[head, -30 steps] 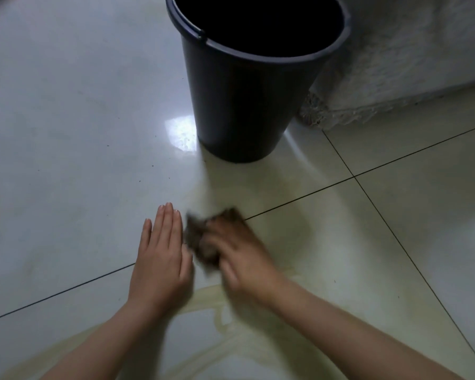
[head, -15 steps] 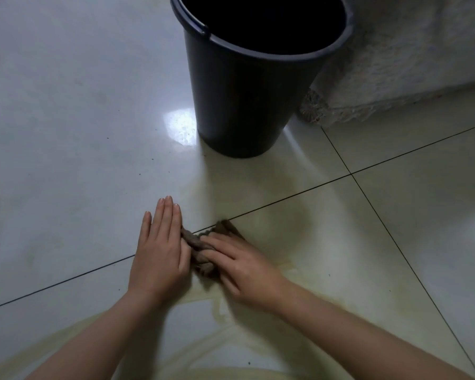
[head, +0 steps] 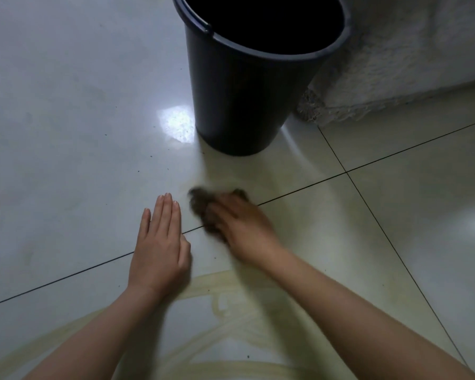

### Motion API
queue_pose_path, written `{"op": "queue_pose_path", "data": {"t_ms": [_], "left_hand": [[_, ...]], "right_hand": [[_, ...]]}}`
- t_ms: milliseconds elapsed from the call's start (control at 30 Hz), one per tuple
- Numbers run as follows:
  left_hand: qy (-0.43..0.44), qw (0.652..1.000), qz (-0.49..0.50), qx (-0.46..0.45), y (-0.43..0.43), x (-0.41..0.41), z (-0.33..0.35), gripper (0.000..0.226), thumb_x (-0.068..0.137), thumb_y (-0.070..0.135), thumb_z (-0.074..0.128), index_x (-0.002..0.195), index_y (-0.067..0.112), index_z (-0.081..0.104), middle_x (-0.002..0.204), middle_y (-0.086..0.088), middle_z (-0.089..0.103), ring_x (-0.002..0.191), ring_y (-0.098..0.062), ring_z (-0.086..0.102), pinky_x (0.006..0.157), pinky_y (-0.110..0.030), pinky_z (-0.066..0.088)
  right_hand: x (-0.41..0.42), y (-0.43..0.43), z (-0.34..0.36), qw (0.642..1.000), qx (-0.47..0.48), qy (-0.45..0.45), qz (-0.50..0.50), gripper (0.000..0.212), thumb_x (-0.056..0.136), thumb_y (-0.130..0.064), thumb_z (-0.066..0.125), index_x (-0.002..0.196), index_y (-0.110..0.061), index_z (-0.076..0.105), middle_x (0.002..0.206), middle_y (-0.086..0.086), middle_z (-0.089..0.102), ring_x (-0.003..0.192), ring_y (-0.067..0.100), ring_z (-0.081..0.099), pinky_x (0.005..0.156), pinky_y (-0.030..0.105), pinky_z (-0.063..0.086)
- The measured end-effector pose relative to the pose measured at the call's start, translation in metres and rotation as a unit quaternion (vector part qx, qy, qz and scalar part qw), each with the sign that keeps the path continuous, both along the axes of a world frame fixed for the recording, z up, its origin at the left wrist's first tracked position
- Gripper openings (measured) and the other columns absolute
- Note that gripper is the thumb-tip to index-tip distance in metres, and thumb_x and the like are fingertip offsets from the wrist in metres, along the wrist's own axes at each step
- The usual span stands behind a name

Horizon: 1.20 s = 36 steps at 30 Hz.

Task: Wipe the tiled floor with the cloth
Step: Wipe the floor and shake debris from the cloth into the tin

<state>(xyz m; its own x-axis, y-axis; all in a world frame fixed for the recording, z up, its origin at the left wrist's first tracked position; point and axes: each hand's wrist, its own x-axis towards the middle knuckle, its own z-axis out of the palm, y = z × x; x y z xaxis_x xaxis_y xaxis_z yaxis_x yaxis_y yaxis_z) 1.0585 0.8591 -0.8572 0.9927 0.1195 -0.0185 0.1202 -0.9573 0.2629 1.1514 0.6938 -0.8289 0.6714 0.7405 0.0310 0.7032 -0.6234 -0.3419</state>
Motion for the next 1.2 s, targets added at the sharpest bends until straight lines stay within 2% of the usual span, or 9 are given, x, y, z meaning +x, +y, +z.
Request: {"op": "queue_pose_path", "data": {"t_ms": [267, 367, 533, 633, 800, 900, 1000, 1100, 1200], "left_hand": [[0.0, 1.0, 0.003, 0.006, 0.0, 0.001, -0.006, 0.067, 0.088, 0.025, 0.016, 0.149, -0.005, 0.02, 0.159, -0.018, 0.013, 0.149, -0.026, 0.005, 0.12, -0.048, 0.011], [-0.002, 1.0, 0.001, 0.002, 0.0, 0.001, -0.004, 0.068, 0.087, 0.024, 0.017, 0.146, -0.007, 0.026, 0.157, -0.02, 0.019, 0.148, -0.03, 0.012, 0.119, -0.05, 0.014], [0.003, 1.0, -0.005, -0.011, 0.0, 0.001, 0.002, 0.069, 0.086, 0.026, 0.015, 0.146, -0.007, 0.027, 0.157, -0.02, 0.018, 0.147, -0.029, 0.011, 0.12, -0.049, 0.013], [0.006, 1.0, 0.0, -0.015, -0.002, 0.0, 0.001, 0.069, 0.087, 0.026, 0.014, 0.148, -0.005, 0.021, 0.159, -0.017, 0.012, 0.149, -0.025, 0.005, 0.121, -0.046, 0.007], [0.003, 1.0, 0.0, -0.013, 0.0, 0.0, -0.003, 0.069, 0.087, 0.027, 0.012, 0.149, -0.004, 0.019, 0.159, -0.017, 0.011, 0.149, -0.023, 0.003, 0.121, -0.044, 0.004], [0.005, 1.0, -0.002, -0.011, 0.001, 0.0, -0.007, 0.069, 0.088, 0.027, 0.015, 0.149, -0.004, 0.021, 0.159, -0.017, 0.013, 0.149, -0.024, 0.004, 0.121, -0.044, 0.004], [0.046, 0.999, 0.001, -0.004, -0.001, 0.0, -0.002, 0.068, 0.089, 0.027, 0.017, 0.151, -0.001, 0.014, 0.161, -0.015, 0.004, 0.149, -0.022, -0.003, 0.121, -0.041, -0.002], [0.155, 0.988, -0.003, 0.025, 0.003, 0.01, 0.021, 0.063, 0.096, 0.027, 0.019, 0.153, 0.003, 0.007, 0.161, -0.013, -0.004, 0.149, -0.022, -0.007, 0.121, -0.042, -0.001], [0.227, 0.971, -0.014, 0.078, -0.002, 0.025, 0.061, 0.059, 0.099, 0.031, 0.025, 0.152, 0.005, 0.015, 0.162, -0.013, -0.001, 0.149, -0.026, -0.002, 0.12, -0.047, 0.005]], "right_hand": [[0.094, -0.047, -0.016, 0.952, -0.044, -0.053, -0.299, 0.045, 0.103, -0.023, 0.034, 0.146, -0.015, 0.039, 0.145, 0.01, 0.046, 0.132, 0.026, 0.039, 0.114, 0.041, 0.019], [0.005, 0.003, -0.02, 0.987, -0.015, -0.05, -0.153, 0.044, 0.093, -0.022, 0.044, 0.136, -0.013, 0.047, 0.117, 0.003, 0.058, 0.107, 0.031, 0.052, 0.103, 0.046, 0.033], [-0.054, -0.031, -0.009, 0.988, 0.007, 0.082, 0.134, 0.038, 0.094, -0.012, 0.057, 0.132, -0.012, 0.059, 0.148, 0.009, 0.045, 0.138, 0.027, 0.041, 0.116, 0.041, 0.026], [0.018, -0.074, 0.003, 0.994, 0.005, 0.091, 0.054, 0.036, 0.103, -0.014, 0.04, 0.135, -0.009, 0.055, 0.139, 0.016, 0.053, 0.124, 0.031, 0.053, 0.108, 0.038, 0.039], [0.059, -0.105, -0.019, 0.949, -0.029, -0.009, -0.313, 0.035, 0.1, -0.013, 0.045, 0.132, -0.007, 0.056, 0.144, 0.015, 0.047, 0.136, 0.033, 0.038, 0.115, 0.043, 0.02], [-0.005, -0.064, -0.021, 0.972, 0.049, -0.027, -0.229, 0.034, 0.098, -0.016, 0.046, 0.129, -0.012, 0.058, 0.124, 0.008, 0.059, 0.11, 0.032, 0.053, 0.097, 0.044, 0.035], [-0.072, -0.054, -0.005, 0.985, 0.072, 0.09, -0.127, 0.035, 0.088, -0.002, 0.06, 0.122, -0.007, 0.064, 0.129, 0.014, 0.06, 0.121, 0.035, 0.054, 0.11, 0.042, 0.036], [-0.081, -0.068, 0.034, 0.919, 0.102, 0.284, -0.256, 0.035, 0.094, 0.001, 0.05, 0.126, -0.008, 0.062, 0.132, 0.011, 0.06, 0.124, 0.026, 0.053, 0.102, 0.018, 0.032], [-0.08, -0.089, 0.089, 0.743, 0.277, 0.413, -0.448, 0.032, 0.1, -0.004, 0.043, 0.127, -0.008, 0.06, 0.119, 0.01, 0.065, 0.11, 0.026, 0.06, 0.09, 0.025, 0.041]]}}
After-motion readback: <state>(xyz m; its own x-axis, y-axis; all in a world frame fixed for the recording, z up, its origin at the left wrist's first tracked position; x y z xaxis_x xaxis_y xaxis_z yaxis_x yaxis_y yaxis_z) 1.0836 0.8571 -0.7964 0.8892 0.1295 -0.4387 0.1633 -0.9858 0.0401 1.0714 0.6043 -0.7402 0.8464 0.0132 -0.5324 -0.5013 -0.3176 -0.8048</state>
